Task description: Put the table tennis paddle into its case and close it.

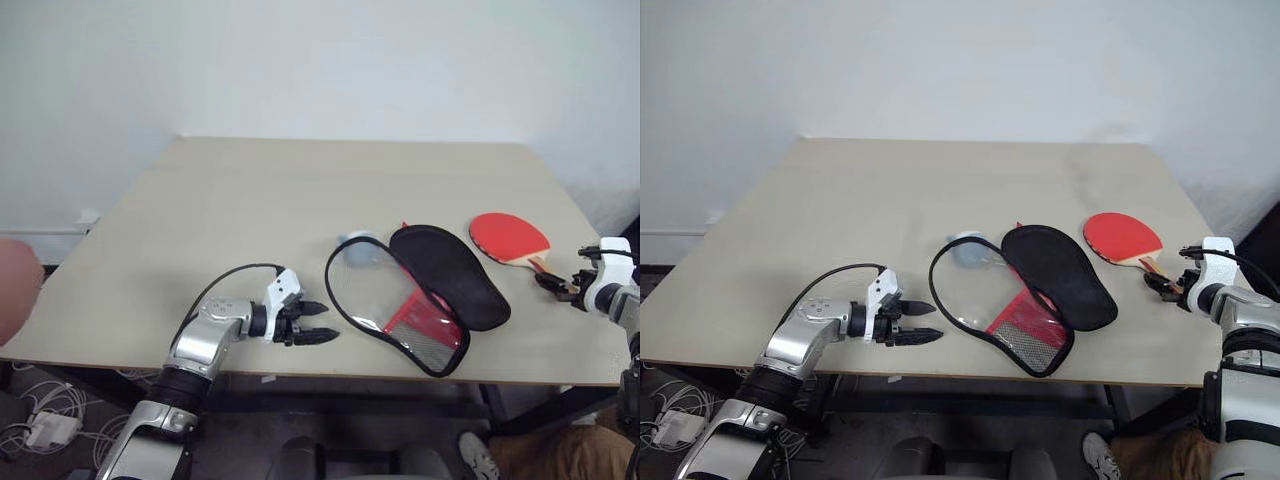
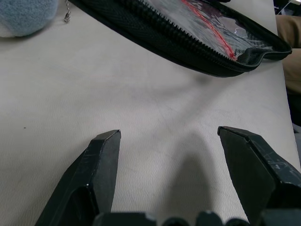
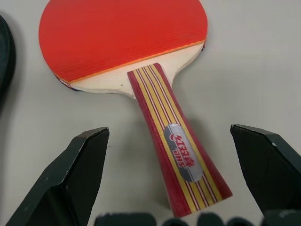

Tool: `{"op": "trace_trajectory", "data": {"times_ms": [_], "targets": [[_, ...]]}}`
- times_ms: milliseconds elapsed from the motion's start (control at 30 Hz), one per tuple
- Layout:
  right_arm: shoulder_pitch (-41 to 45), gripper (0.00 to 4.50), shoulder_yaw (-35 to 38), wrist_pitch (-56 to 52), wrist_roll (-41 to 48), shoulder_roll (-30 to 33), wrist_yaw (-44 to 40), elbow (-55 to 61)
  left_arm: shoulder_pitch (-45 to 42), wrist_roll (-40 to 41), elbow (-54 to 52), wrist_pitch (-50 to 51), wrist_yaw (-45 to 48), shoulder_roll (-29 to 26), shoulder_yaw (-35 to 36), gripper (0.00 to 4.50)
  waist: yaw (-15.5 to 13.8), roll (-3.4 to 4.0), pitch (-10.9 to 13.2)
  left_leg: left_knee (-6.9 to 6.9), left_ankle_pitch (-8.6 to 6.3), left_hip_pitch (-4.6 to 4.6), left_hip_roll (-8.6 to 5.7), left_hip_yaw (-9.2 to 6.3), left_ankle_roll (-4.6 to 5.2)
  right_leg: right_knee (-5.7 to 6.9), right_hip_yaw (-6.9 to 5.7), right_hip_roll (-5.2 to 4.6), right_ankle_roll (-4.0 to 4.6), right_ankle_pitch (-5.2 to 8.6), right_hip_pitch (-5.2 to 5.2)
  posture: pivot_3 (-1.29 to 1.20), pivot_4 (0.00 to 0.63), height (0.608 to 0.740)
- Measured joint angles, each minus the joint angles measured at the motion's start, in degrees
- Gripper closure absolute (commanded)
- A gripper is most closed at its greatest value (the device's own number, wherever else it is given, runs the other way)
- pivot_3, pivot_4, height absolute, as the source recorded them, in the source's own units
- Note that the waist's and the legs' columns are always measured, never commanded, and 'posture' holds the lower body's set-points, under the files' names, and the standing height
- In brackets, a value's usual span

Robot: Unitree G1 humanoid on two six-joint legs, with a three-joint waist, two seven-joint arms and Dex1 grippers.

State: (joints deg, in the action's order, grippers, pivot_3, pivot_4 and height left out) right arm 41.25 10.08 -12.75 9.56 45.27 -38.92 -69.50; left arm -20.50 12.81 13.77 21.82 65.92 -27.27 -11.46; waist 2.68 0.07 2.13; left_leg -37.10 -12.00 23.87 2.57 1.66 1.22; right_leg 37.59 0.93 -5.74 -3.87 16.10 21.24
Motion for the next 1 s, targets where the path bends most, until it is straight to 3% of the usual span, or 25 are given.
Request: {"op": "trace_trajectory", "data": {"times_ms": [133,267,567,667,767,1000], "targets": [[1.17,0.04,-0.19,1.42,-1.57,-0.8,-0.97,-2.09,0.93,0.47,-0.7,0.36,-0.41,-0.72,0.75,0.99,0.35,0.0,0.0,0.07,0.0,-0.13,0.01,0.06,0.0,0.01,0.07,0.0,0.0,0.0,-0.05,0.0,0.0,0.74],[1.3,0.91,-0.25,1.6,-1.87,-1.45,-3.67,-2.45,1.35,0.92,-1.16,0.92,-0.72,-1.61,1.18,0.99,0.38,-0.01,0.0,0.12,0.0,-0.21,0.01,0.14,0.0,0.01,0.16,0.01,0.0,0.0,-0.06,0.0,0.0,0.74],[1.34,0.91,0.42,1.32,-2.36,-1.75,-4.49,-2.53,1.48,1.33,-1.96,2.23,-1.02,-2.56,1.2,0.99,0.34,-0.01,0.0,0.14,0.0,-0.25,0.02,0.18,0.0,0.01,0.19,0.01,0.0,0.0,-0.07,0.0,0.0,0.74],[1.03,1.46,0.46,1.42,-2.63,-1.73,-4.92,-2.36,1.41,1.32,-1.96,2.29,-1.02,-2.62,1.2,0.99,0.36,-0.02,-0.01,0.15,0.0,-0.26,0.03,0.19,0.0,0.01,0.2,0.01,0.0,0.0,-0.07,0.0,0.0,0.74],[0.4,2.45,-0.07,2.02,-3.6,-1.63,-5.0,-1.86,0.91,1.29,-1.81,2.29,-1.02,-2.63,1.19,0.99,0.39,-0.06,-0.01,0.15,0.0,-0.27,0.05,0.19,0.0,0.01,0.2,0.04,0.0,0.0,-0.07,0.0,0.0,0.74],[-0.12,2.45,-1.63,1.9,-5.31,-1.68,-5.66,-1.44,-0.01,1.27,-1.46,2.15,-1.02,-2.64,1.19,0.99,0.47,-0.27,-0.06,0.16,0.0,-0.32,0.11,0.19,-0.01,0.01,0.25,0.13,0.0,0.0,-0.09,0.0,0.0,0.74]]}}
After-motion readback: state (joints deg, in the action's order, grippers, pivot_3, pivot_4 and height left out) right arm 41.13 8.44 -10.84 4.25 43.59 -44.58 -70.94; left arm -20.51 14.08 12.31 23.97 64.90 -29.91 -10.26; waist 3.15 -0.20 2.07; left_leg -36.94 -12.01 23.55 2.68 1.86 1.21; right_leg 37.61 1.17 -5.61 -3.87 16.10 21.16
